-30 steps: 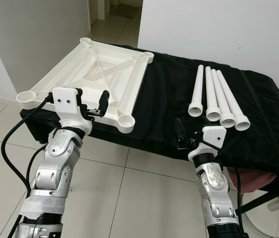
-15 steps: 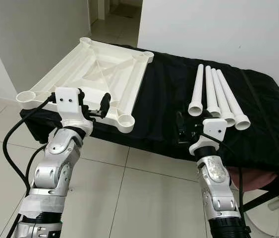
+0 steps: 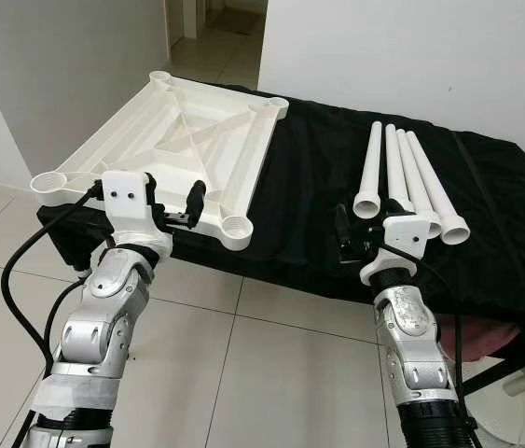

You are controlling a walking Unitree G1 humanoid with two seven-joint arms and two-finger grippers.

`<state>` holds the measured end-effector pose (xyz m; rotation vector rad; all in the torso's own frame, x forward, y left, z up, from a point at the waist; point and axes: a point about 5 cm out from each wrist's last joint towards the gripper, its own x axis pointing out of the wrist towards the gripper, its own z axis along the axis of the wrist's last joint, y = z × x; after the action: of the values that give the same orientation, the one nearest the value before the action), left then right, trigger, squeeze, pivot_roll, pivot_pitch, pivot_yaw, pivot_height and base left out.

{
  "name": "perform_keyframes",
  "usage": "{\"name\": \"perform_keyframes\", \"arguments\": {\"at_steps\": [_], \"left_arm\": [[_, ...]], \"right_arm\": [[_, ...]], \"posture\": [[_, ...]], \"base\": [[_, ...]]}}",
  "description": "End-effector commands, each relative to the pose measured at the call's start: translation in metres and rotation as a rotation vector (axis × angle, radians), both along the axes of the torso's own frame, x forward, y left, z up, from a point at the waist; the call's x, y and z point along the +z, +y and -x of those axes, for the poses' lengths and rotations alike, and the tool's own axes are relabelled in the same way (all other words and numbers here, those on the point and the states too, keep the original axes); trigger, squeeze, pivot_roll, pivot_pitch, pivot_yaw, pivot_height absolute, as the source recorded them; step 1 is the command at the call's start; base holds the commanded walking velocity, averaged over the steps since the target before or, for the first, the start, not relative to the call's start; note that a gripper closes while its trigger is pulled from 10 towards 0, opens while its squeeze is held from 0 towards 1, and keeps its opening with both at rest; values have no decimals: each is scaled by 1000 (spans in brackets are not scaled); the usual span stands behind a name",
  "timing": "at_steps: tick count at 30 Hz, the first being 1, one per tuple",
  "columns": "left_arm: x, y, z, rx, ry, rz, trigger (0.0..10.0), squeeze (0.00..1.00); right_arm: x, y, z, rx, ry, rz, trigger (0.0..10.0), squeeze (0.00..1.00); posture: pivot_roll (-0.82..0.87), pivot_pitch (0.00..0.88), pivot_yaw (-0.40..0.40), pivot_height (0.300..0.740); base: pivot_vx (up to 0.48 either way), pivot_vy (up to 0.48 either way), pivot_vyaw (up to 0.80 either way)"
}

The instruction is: Building children table

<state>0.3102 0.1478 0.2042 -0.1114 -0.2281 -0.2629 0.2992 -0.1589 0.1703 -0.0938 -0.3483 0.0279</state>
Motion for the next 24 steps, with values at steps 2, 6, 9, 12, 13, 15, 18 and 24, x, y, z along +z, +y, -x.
{"name": "perform_keyframes", "arguments": {"at_steps": [2, 6, 9, 12, 13, 15, 18, 24], "left_arm": [[6, -4, 1, -59, -37, -19, 10000, 0], [8, -3, 1, -53, -43, -12, 10000, 0], [9, -3, 2, -54, -45, -10, 10000, 0], [9, -3, 2, -52, -46, -13, 10000, 0], [9, -2, 2, -51, -47, -16, 10000, 0], [9, -1, 3, -48, -49, -19, 10000, 0], [10, 0, 3, -45, -53, -21, 10000, 0], [11, 0, 3, -45, -51, -21, 10000, 0]], "right_arm": [[0, -2, -2, -3, 9, 2, 10000, 0], [1, -2, -5, -8, 10, 0, 10000, 0], [0, -2, -5, -9, 11, -1, 10000, 0], [0, -2, -6, -10, 14, -6, 10000, 0], [0, -2, -6, -10, 14, -5, 10000, 0], [-1, -2, -6, -10, 16, -5, 10000, 0], [-1, -2, -7, -11, 19, -2, 10000, 0], [-1, -4, -10, -13, 30, -9, 10000, 0]], "posture": [[46, 0, -97, 740], [52, 0, -99, 740], [53, 0, -99, 740], [55, 0, -102, 740], [57, 0, -105, 740], [60, 0, -109, 740], [61, 0, -112, 740], [63, 0, -120, 740]], "base": [[255, 0, 0], [259, 0, 0], [262, 0, 0], [266, 0, 0], [266, 0, 0], [266, 0, 0], [269, 0, 0], [267, 0, 0]]}}
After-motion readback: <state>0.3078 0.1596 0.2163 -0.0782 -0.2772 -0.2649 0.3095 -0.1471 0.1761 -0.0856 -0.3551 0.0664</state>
